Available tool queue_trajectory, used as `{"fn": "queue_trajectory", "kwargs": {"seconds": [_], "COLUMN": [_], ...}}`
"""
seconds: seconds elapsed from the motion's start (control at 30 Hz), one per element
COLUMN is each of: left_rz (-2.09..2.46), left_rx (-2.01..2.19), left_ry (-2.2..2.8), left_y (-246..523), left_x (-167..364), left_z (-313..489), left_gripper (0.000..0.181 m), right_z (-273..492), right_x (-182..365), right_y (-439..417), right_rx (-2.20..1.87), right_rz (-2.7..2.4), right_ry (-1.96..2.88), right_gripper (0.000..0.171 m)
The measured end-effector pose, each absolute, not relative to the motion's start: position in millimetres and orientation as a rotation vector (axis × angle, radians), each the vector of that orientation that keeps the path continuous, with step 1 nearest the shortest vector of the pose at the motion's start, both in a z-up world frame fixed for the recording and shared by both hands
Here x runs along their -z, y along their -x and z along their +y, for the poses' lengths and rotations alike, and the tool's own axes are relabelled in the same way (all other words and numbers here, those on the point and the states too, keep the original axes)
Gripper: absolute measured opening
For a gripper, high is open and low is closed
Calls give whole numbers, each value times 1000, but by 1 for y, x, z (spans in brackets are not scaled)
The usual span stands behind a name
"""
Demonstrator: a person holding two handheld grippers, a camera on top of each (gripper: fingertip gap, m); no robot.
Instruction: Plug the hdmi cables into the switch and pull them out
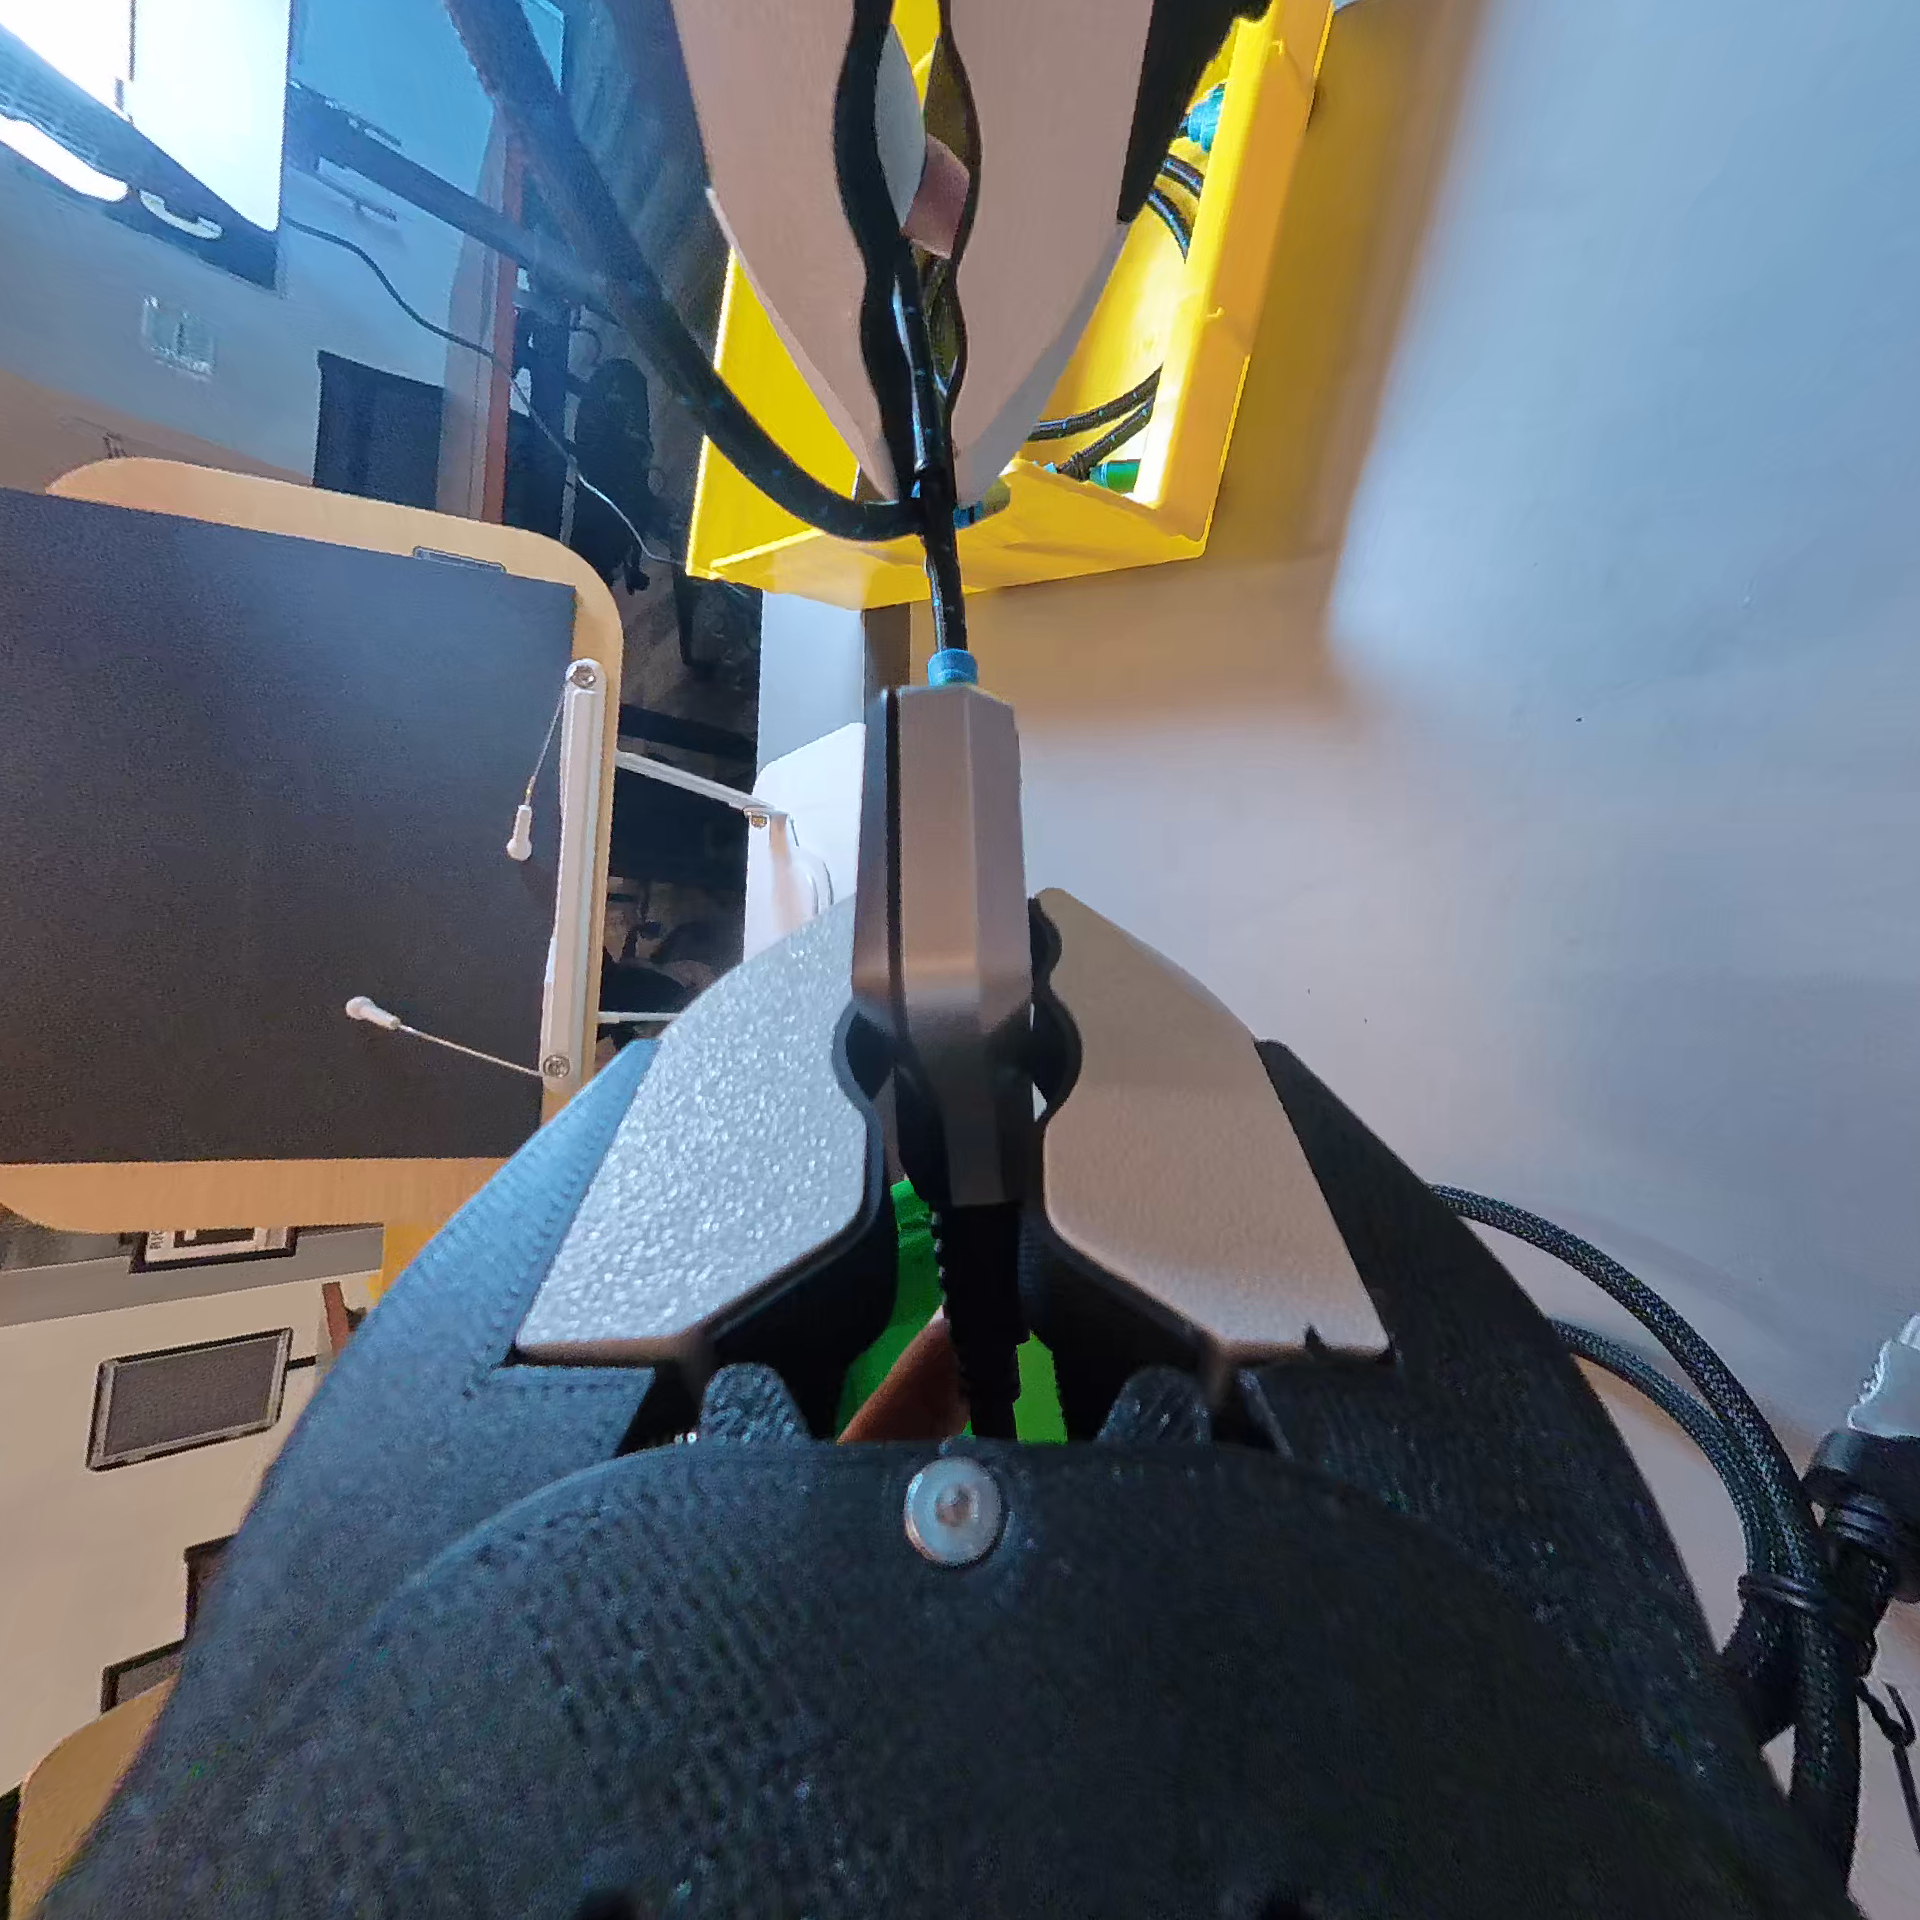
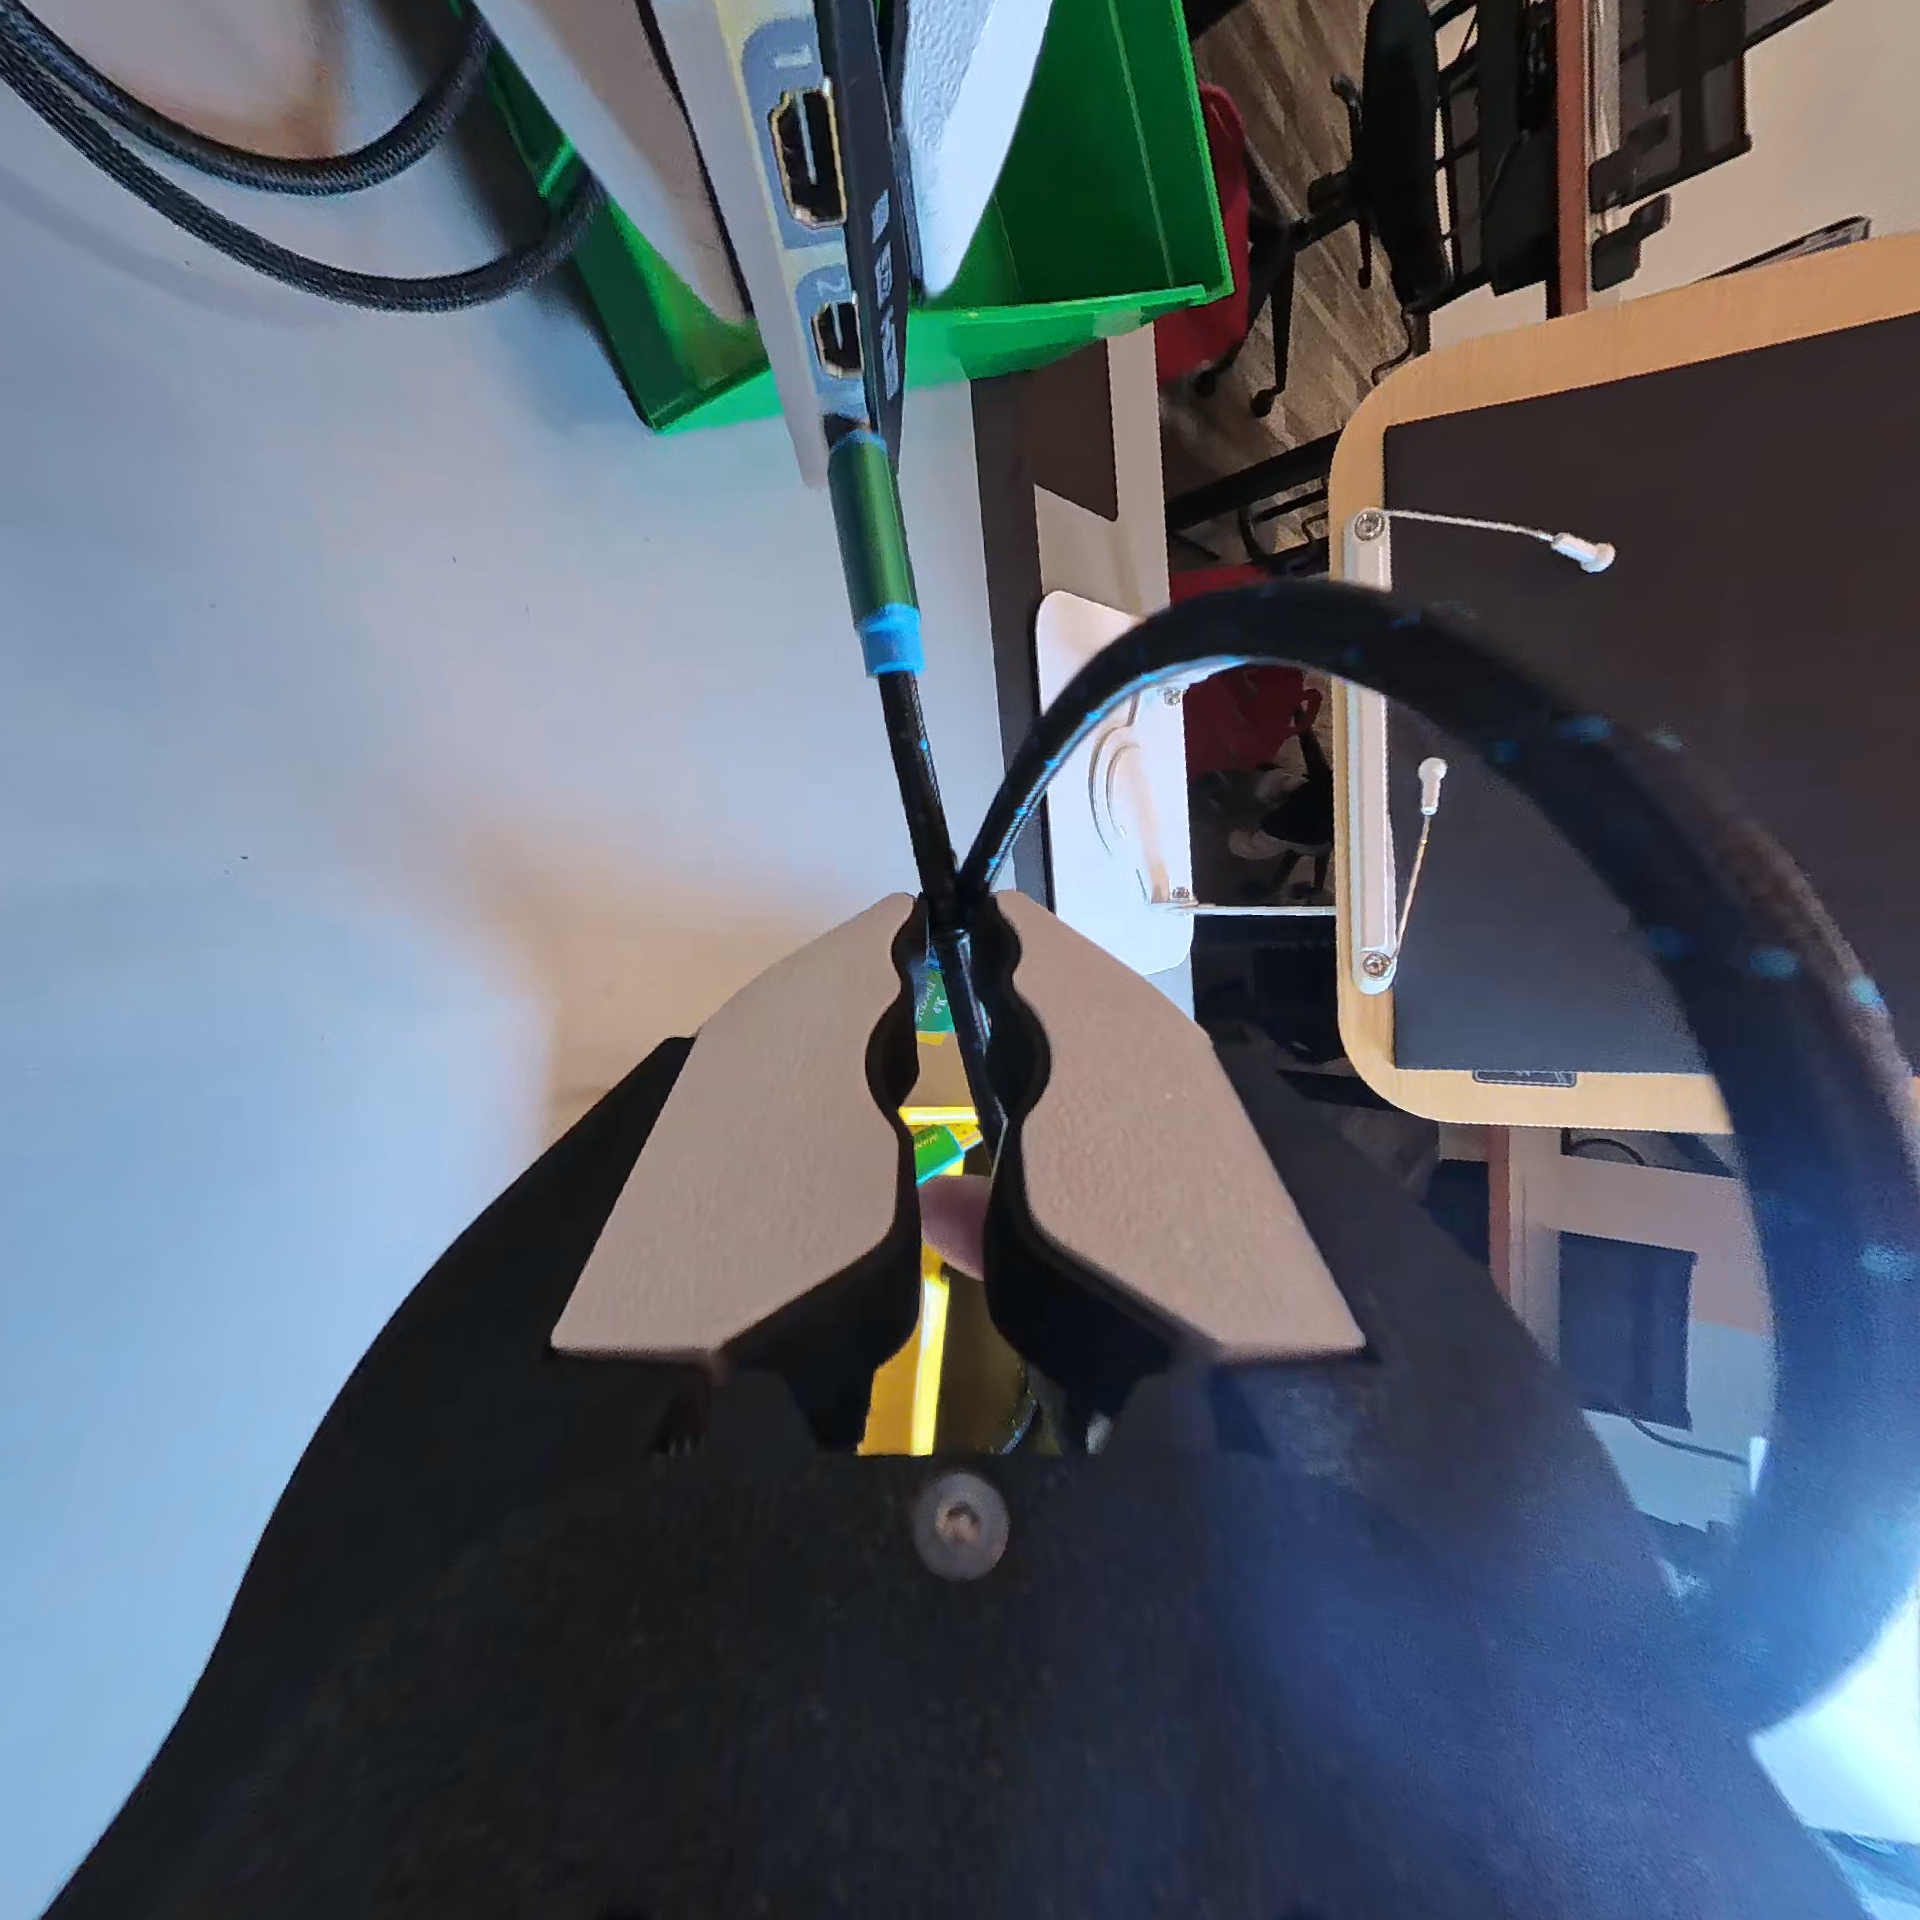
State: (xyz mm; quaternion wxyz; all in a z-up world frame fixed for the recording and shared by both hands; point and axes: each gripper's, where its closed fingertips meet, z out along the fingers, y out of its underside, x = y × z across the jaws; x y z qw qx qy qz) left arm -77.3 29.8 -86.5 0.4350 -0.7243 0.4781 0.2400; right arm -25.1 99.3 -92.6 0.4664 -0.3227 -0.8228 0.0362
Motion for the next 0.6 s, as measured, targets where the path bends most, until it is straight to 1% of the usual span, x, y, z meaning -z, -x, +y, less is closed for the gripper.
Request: {"fn": "queue_trajectory", "kwargs": {"seconds": [0.07,0.13,0.23,0.33,0.5,0.6], "left_rz": [1177,1163,1169,1153,1121,1108], "left_rx": [-602,-574,-562,-540,-572,-520], "left_ry": [1836,1850,1851,1832,1848,1838], "left_y": [84,86,85,84,96,94], "left_x": [88,88,90,85,78,77], "left_z": [28,26,27,25,17,17], "left_gripper": [24,24,24,24,23,23], "right_z": [109,110,112,110,98,89], "right_x": [98,101,102,88,75,69], "right_y": [24,25,22,23,15,10], "right_rx": [-48,-114,-102,-130,-318,-385], "right_rz": [-2026,-2031,-2044,-1977,-1962,-1969], "right_ry": [811,827,833,810,811,797], "right_gripper": [8,8,8,8,11,13]}}
